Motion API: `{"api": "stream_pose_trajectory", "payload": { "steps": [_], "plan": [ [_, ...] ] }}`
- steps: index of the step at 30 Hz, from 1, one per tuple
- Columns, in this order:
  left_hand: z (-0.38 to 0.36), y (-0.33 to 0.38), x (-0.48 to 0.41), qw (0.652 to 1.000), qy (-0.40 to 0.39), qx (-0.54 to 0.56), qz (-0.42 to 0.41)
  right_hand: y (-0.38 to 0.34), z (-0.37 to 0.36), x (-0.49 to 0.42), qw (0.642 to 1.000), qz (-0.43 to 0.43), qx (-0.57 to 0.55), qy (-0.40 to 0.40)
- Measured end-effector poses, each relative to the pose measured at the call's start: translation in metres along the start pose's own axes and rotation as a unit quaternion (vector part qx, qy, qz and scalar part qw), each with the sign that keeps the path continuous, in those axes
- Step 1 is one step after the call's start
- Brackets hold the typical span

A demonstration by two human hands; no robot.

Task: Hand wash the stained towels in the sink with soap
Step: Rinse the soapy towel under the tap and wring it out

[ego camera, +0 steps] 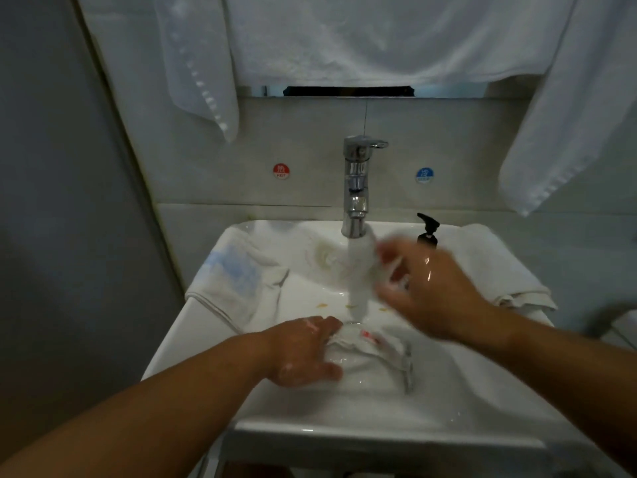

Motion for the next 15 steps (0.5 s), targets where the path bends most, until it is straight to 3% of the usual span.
{"api": "stream_pose_trajectory", "payload": {
  "steps": [2, 4, 7, 11, 15],
  "plan": [
    [-0.005, 0.005, 0.000, 1.000, -0.005, -0.019, -0.002, 0.008, -0.053, 0.033, 0.969, -0.010, 0.052, -0.240],
    [-0.007, 0.007, 0.000, 0.999, -0.012, -0.034, 0.010, 0.014, -0.087, 0.055, 0.930, -0.006, 0.075, -0.359],
    [-0.005, 0.007, 0.000, 0.999, -0.027, -0.021, 0.022, 0.015, -0.099, 0.050, 0.939, -0.013, 0.071, -0.337],
    [0.001, 0.008, 0.007, 0.997, -0.053, 0.048, 0.010, 0.013, -0.090, 0.044, 0.917, -0.011, 0.025, -0.398],
    [-0.005, 0.015, 0.015, 0.996, -0.090, 0.020, -0.006, 0.007, -0.086, 0.062, 0.904, 0.018, 0.037, -0.425]
  ]
}}
Point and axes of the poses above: each hand's wrist, its own x-axis away from the middle knuckle, its own z-axis out of the back of the hand, y = z × x, the point moved 7 cm from there along -x, towards the middle knuckle, and after that the axes turned 1 degree about -x, right-handed, at the moved point
